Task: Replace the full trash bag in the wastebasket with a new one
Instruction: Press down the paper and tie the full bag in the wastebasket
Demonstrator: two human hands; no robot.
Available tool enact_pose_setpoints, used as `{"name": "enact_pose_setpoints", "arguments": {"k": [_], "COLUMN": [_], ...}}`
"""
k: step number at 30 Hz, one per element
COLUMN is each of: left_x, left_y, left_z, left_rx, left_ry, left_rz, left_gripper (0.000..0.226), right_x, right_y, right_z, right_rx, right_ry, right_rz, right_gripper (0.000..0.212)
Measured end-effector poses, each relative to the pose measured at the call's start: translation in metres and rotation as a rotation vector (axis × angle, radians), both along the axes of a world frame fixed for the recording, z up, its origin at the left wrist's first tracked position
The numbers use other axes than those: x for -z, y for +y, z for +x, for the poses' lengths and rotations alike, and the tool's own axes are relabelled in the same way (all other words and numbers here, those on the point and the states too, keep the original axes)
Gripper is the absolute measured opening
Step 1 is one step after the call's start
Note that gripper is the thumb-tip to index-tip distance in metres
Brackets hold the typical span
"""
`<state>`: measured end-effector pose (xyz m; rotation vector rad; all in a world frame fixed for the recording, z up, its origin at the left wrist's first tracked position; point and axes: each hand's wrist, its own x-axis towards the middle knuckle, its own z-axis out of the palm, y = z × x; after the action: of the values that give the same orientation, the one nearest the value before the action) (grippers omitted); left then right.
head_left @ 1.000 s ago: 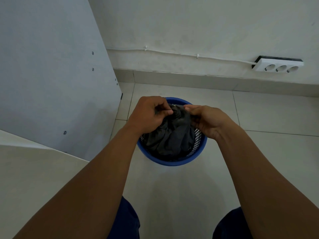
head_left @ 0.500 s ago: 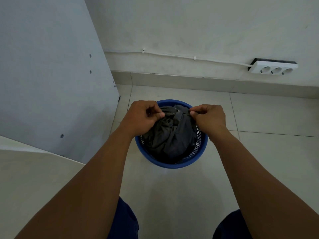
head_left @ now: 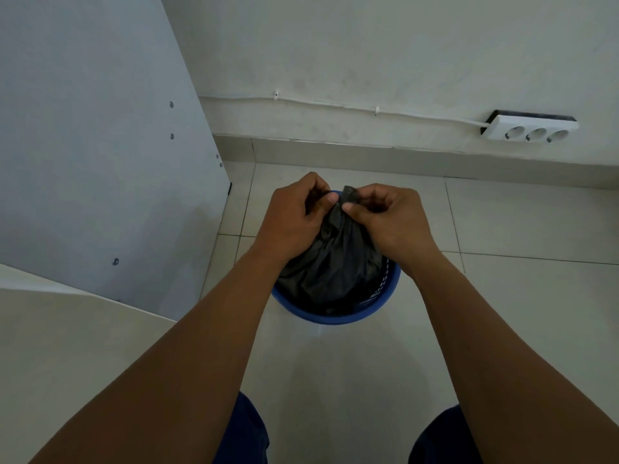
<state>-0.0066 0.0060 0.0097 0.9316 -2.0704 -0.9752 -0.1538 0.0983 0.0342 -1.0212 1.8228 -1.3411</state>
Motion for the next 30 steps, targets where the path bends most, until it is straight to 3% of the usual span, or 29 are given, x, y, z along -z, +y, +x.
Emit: {"name": "enact_pose_setpoints", "arguments": {"k": [6, 10, 17, 21, 27, 30], "left_x": [0.002, -0.001, -0.006, -0.004, 0.002, 0.008], "left_y": [0.001, 0.0, 0.003, 0.006, 0.001, 0.006], "left_z": [-0.004, -0.003, 0.005, 0.009, 0.021, 0.017], "left_rx": [-0.077, -0.071, -0.044, 0.029, 0.241, 0.141], "left_ry": [-0.062, -0.088, -0.053, -0.016, 0.061, 0.072], "left_rz": [0.061, 0.143, 0.187, 0.266, 0.489, 0.4], "left_gripper": [0.015, 0.014, 0.014, 0.013, 0.041, 0.027], "right_x": [0.006, 0.012, 0.009, 0.009, 0.017, 0.018], "right_y": [0.004, 0.002, 0.002, -0.001, -0.002, -0.002], "right_z": [0.008, 0.016, 0.016, 0.009, 0.001, 0.006], "right_rx": [-0.087, -0.034, 0.007, -0.011, 0.088, 0.093], "right_ry": [0.163, 0.298, 0.172, 0.201, 0.098, 0.026], "right_rz": [0.024, 0.024, 0.094, 0.127, 0.127, 0.112], "right_gripper": [0.014, 0.012, 0.011, 0.015, 0.012, 0.012]}}
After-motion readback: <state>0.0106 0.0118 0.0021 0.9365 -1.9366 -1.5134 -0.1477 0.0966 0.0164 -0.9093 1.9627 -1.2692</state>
